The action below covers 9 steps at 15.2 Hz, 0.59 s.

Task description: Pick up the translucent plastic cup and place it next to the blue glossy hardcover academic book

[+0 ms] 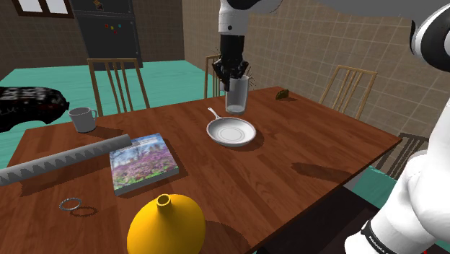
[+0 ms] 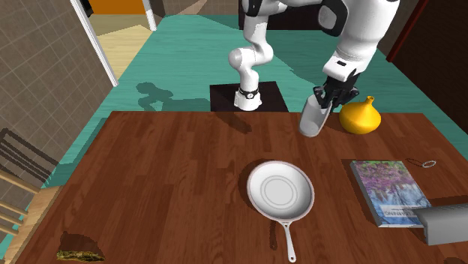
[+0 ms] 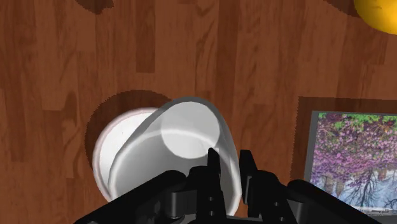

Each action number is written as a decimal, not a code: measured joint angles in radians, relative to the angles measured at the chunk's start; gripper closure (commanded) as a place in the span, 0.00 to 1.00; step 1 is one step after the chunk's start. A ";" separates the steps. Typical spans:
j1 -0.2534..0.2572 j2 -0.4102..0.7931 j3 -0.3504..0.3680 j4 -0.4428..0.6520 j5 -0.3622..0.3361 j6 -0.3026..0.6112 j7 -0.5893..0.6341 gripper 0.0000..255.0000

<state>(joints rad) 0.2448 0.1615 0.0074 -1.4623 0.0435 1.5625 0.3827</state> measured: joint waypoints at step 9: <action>0.122 0.036 0.085 0.046 -0.006 0.000 0.206 1.00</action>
<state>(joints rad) 0.3670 0.1977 0.0920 -1.4162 0.0378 1.5621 0.5887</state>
